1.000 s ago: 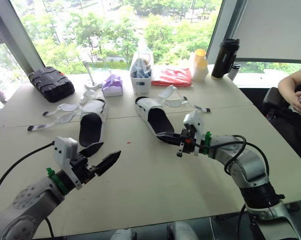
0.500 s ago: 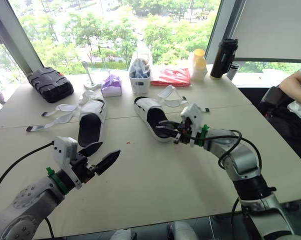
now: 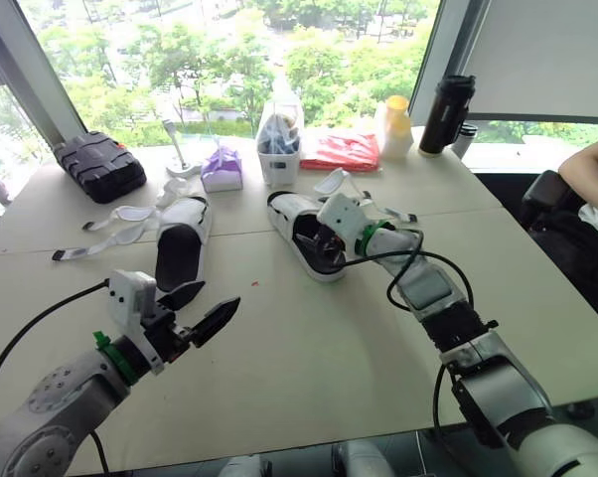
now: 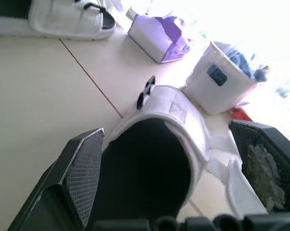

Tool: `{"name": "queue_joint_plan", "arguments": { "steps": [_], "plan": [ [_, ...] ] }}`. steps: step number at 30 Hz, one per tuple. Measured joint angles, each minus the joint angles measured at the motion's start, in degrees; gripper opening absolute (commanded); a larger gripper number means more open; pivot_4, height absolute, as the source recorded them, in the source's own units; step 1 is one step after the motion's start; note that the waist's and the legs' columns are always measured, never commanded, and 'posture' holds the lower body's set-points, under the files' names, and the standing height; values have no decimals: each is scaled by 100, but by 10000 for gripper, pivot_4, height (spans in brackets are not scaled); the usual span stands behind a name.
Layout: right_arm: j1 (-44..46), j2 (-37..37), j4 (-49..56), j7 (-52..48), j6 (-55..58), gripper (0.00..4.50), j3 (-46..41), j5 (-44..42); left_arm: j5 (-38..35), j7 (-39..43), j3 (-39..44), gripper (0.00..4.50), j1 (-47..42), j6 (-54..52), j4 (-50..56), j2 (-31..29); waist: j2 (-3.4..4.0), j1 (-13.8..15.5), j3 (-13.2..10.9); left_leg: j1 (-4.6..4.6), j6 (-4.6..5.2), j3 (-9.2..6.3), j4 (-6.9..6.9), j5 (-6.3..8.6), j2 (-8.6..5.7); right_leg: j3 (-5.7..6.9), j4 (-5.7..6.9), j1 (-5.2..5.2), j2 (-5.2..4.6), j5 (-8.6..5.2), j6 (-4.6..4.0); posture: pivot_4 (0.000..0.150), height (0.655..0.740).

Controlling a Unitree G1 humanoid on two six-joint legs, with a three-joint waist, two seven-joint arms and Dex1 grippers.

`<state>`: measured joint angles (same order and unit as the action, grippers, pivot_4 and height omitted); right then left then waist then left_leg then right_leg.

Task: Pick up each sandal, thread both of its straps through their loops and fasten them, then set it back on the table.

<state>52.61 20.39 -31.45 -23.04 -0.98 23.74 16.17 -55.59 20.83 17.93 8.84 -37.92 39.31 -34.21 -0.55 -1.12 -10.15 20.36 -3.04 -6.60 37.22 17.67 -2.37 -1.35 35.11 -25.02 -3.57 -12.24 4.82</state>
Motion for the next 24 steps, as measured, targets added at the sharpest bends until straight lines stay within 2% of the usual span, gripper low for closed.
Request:
{"name": "queue_joint_plan", "arguments": {
  "steps": [7,11,16,19,24],
  "plan": [
    [891,-334,-1945,1109,-1192,44467,509,1151,54,6,-79,45000,2,6,-5,2,0,-29,0,1,-2,1,-8,-1,1,-4,2,-9,2,2,-1,1500,7400],
    [1436,-884,-3257,1833,-1424,44467,750,1612,191,-13,-140,45000,9,13,-1,76,0,-125,0,3,-5,0,-10,-3,2,-5,7,-13,3,4,-4,1500,7400],
    [1821,-1223,-4059,2370,-1600,44467,934,1964,272,-55,-143,45000,-37,22,5,119,1,-144,-1,5,-5,-1,-13,-3,2,-5,12,-20,3,7,0,1500,7400],
    [1943,-1383,-4398,2648,-1556,36444,1030,2155,316,-68,-142,45000,-15,35,13,126,2,-149,-1,5,-5,-1,-14,-3,2,-6,13,-22,3,10,2,1500,7400],
    [2039,-1611,-4663,2911,-1407,12140,1134,2374,363,-101,-142,45000,-6,75,29,175,3,-156,-2,5,-5,-1,-16,-3,2,-6,15,-26,6,10,1,1500,7400]
  ]
}}
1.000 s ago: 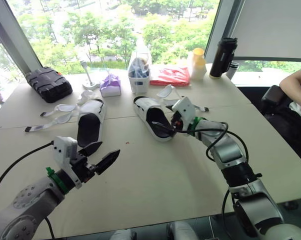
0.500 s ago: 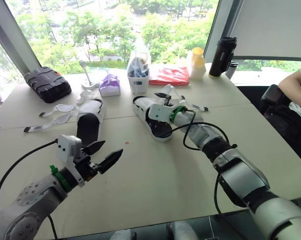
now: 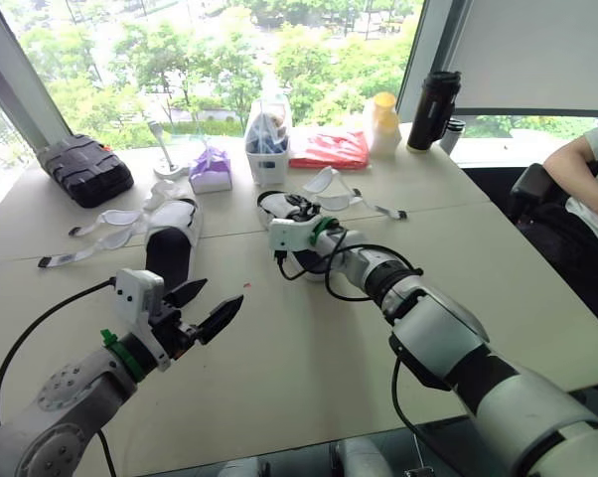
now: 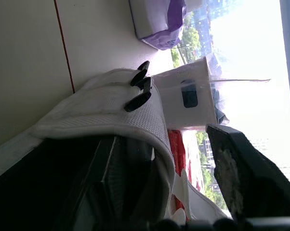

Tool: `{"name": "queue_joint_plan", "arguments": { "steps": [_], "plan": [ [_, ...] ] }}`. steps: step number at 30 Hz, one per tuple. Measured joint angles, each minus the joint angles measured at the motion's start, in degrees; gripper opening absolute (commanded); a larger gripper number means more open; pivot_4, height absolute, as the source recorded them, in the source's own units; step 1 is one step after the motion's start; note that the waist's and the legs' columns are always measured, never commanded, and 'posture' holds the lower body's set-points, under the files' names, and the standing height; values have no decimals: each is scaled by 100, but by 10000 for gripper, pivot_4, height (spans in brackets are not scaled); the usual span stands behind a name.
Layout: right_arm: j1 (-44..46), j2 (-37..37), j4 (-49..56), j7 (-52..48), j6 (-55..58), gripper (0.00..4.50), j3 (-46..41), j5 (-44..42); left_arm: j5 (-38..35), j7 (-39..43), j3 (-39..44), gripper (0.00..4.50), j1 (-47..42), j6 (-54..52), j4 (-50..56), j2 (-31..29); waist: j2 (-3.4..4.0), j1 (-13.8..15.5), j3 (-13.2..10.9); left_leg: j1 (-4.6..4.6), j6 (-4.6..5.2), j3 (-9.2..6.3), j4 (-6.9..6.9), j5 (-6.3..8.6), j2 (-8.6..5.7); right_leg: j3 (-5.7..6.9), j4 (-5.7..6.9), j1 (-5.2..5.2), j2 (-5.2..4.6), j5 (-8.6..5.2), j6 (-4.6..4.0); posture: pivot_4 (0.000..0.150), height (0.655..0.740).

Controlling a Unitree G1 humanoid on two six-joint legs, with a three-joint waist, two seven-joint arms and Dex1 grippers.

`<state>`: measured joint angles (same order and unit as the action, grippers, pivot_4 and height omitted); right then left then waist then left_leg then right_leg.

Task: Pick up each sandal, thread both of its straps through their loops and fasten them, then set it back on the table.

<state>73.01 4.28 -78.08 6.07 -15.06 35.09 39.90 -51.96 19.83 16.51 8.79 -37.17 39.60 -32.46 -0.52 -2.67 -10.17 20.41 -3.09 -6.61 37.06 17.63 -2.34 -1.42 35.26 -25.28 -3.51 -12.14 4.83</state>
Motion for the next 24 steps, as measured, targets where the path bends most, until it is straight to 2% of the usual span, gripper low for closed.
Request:
{"name": "queue_joint_plan", "arguments": {
  "steps": [2,3,11,17,22,24],
  "plan": [
    [51,-65,-75,21,78,1241,2,39,27,-14,0,45000,-3,3,0,14,1,-5,0,1,0,0,0,0,0,0,0,-1,0,0,0,1500,7400],
    [61,-90,-92,25,105,487,1,41,31,-21,-1,45000,-6,4,0,23,1,-7,0,1,0,0,0,0,0,0,0,-2,1,0,0,1500,7400],
    [189,-62,-97,42,-24,487,0,54,85,-104,-15,45000,-62,8,1,128,3,-7,-2,3,0,0,-2,0,0,0,3,-6,1,5,9,1500,7400],
    [198,598,231,301,-1518,487,463,602,77,-106,-42,45000,-146,8,-3,137,5,-2,-3,6,-2,0,-1,-1,-3,0,2,-7,0,7,11,1500,7400],
    [-71,2125,1750,952,-3540,487,1194,1540,46,64,126,45000,-183,14,-179,68,4,11,-3,9,-4,1,-2,-2,-9,-2,1,-7,-3,7,12,1500,7400],
    [-326,2780,2665,1201,-4220,487,1336,1928,45,169,124,45000,-264,15,-278,36,4,14,-5,10,-5,1,-2,-3,-8,-4,2,-8,-3,7,13,1500,7400]
  ]
}}
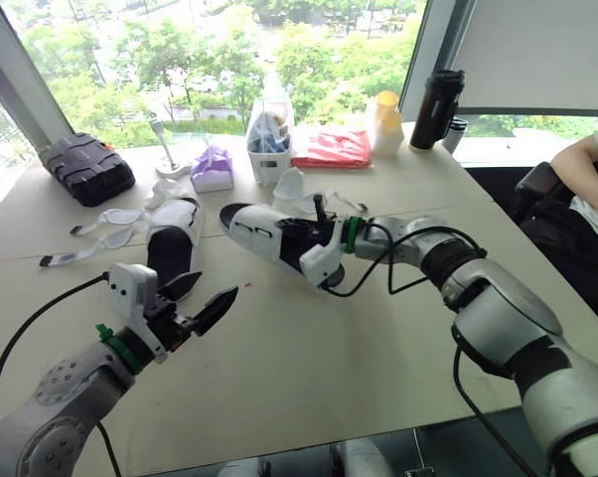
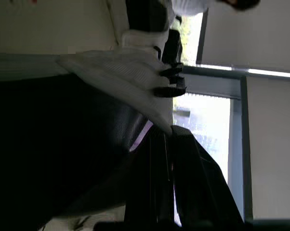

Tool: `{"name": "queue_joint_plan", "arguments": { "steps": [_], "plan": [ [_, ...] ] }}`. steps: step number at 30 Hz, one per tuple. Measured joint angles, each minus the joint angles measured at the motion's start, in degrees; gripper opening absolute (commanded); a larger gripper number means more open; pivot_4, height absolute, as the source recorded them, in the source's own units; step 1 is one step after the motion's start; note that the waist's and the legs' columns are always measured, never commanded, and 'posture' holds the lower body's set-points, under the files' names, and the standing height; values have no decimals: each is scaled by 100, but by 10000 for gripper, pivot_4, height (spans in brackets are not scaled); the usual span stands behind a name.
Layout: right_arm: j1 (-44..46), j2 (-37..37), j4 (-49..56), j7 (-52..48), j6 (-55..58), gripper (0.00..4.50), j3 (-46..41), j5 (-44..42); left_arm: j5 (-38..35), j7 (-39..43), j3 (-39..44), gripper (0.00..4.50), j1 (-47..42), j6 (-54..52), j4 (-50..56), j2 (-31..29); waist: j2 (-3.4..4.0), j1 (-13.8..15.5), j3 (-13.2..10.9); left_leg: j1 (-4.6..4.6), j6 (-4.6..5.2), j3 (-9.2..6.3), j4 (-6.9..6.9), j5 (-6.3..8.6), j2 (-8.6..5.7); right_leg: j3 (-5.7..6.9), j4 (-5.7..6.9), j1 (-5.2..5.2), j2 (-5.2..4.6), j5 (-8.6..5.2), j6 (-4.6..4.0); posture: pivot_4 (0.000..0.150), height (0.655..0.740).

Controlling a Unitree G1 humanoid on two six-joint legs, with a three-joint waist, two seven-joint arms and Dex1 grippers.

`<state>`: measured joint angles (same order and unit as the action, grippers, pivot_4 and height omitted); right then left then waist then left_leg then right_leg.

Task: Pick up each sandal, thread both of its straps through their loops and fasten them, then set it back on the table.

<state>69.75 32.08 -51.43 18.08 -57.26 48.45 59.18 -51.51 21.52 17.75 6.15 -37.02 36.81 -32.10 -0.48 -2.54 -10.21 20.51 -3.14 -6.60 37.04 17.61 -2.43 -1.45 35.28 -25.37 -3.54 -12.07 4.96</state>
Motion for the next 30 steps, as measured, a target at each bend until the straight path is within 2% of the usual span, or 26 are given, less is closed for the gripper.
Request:
{"name": "queue_joint_plan", "arguments": {
  "steps": [3,9,15,18,22,25,26,30],
  "plan": [
    [-319,751,1140,330,-986,487,61,492,7,122,64,45000,-97,4,-218,-59,-1,-8,-1,-5,-25,4,-1,-14,1,-4,0,1,2,0,0,1500,7400],
    [-797,1085,2406,1128,-1558,487,64,1445,31,271,62,45000,-290,5,-367,-60,-6,-27,-2,-13,-36,12,2,-21,10,-14,10,3,11,-8,-15,1500,7400],
    [-904,1100,2522,1602,-1559,487,106,1945,47,337,59,45000,-292,2,-421,-60,-8,4,-1,-13,-45,13,5,-26,8,-20,10,6,10,-11,-22,1500,7400],
    [-905,1056,2384,1577,-1675,8330,106,1908,47,392,38,45000,-215,-30,-415,-83,-9,0,-1,-14,-44,13,5,-26,8,-20,9,7,10,-11,-22,1500,7400],
    [-907,1037,2024,1178,-2033,27356,88,1518,51,575,-32,45000,58,-101,-322,-217,-10,-1,-1,-14,-29,13,5,-18,9,-20,8,10,10,-11,-23,1500,7400],
    [-901,1053,1668,555,-2258,42233,23,762,175,901,-77,45000,325,-83,-206,-511,-10,-5,-1,-18,-26,13,4,-16,10,-20,7,15,11,-12,-24,1500,7400],
    [-881,1079,1434,199,-2349,44389,28,378,265,1084,-94,45000,406,-53,-204,-642,-10,-5,-1,-19,-25,13,5,-16,10,-20,6,17,11,-12,-25,1500,7400],
    [-780,1316,678,-1315,-2559,44389,268,-1254,584,1805,-178,45000,492,207,-367,-990,-12,1,-3,-28,-20,10,9,-14,10,-17,-4,35,11,-13,-27,1500,7400]
  ]
}}
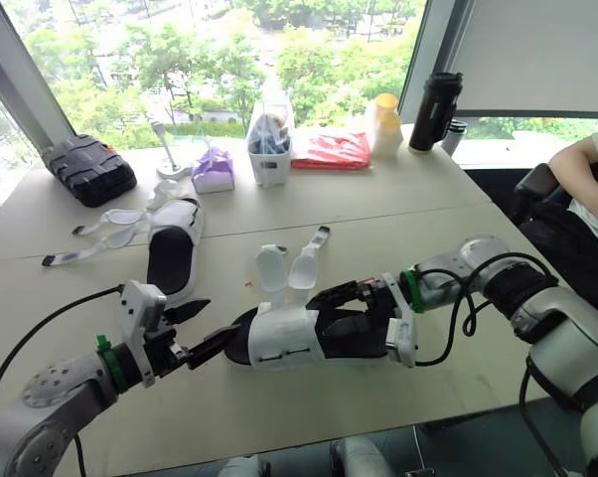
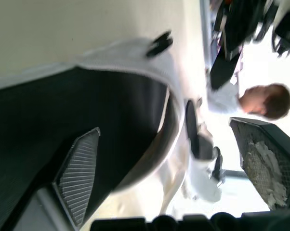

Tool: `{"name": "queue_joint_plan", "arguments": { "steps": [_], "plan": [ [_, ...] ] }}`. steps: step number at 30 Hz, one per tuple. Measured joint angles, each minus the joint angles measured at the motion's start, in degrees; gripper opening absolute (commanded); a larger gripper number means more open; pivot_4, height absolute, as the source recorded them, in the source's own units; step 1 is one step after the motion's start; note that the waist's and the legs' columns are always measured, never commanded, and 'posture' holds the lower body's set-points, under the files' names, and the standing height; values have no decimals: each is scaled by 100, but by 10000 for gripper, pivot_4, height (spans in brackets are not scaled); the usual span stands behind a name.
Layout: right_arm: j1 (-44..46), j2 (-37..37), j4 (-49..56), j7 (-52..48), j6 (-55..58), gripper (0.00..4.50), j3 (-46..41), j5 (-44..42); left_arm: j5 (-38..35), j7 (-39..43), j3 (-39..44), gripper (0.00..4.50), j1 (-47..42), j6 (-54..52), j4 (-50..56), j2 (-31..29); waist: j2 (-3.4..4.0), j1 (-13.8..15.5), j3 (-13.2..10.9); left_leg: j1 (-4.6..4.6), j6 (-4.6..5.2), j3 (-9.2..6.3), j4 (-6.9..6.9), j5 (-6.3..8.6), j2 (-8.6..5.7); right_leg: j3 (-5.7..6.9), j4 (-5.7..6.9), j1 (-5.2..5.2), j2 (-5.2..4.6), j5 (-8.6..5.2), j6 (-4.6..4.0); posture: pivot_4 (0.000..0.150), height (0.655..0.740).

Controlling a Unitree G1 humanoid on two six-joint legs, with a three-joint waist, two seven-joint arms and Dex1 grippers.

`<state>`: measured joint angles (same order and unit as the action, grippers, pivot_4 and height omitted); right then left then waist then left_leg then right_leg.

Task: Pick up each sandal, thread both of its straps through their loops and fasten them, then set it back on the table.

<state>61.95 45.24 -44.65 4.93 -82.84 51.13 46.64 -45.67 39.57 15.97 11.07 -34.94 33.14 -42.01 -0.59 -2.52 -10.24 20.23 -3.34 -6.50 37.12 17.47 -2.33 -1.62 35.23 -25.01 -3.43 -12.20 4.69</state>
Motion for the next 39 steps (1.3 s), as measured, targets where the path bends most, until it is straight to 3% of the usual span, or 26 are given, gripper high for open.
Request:
{"name": "queue_joint_plan", "arguments": {
  "steps": [2,5,8,12,21,30,39],
  "plan": [
    [-35,240,-52,-1101,270,44389,303,-1269,374,516,-166,45000,-25,388,-229,-276,1,-1,-1,-12,13,0,0,7,0,0,-3,13,0,-1,-1,1500,7400],
    [-444,692,588,-3039,1510,45000,432,-3538,911,1205,-422,35900,-178,1004,-787,-452,3,3,-2,-18,29,-1,2,16,7,2,-5,21,-1,-1,-2,1500,7400],
    [-820,871,1432,-4582,2793,45000,218,-5004,1187,1662,-614,21208,-471,1423,-1237,-467,6,-1,-4,-21,38,1,4,21,12,4,-4,21,0,0,0,1500,7400],
    [-1150,908,2448,-5819,4531,45000,-496,-6203,1521,2193,-869,647,-880,1832,-1783,-520,18,10,-11,-21,39,-3,4,22,12,11,-1,20,0,1,3,1500,7400],
    [-1556,294,3075,-6523,6519,45000,-2053,-6507,1767,2846,-1541,254,-1411,1906,-2511,-330,17,43,-11,-6,41,-6,11,23,9,20,-3,12,-2,14,26,1500,7400],
    [-1941,-31,3333,-6870,7518,45000,-2713,-6313,1970,2877,-1988,254,-1955,1771,-2773,100,17,117,-11,6,41,-4,16,23,7,21,0,-3,-6,15,28,1500,7400],
    [-1961,-335,3190,-6936,9610,45000,-3186,-6331,2212,2903,-2252,254,-2131,1761,-2858,234,17,156,-11,8,40,-4,18,23,7,21,2,-4,-6,16,28,1500,7400]
  ]
}}
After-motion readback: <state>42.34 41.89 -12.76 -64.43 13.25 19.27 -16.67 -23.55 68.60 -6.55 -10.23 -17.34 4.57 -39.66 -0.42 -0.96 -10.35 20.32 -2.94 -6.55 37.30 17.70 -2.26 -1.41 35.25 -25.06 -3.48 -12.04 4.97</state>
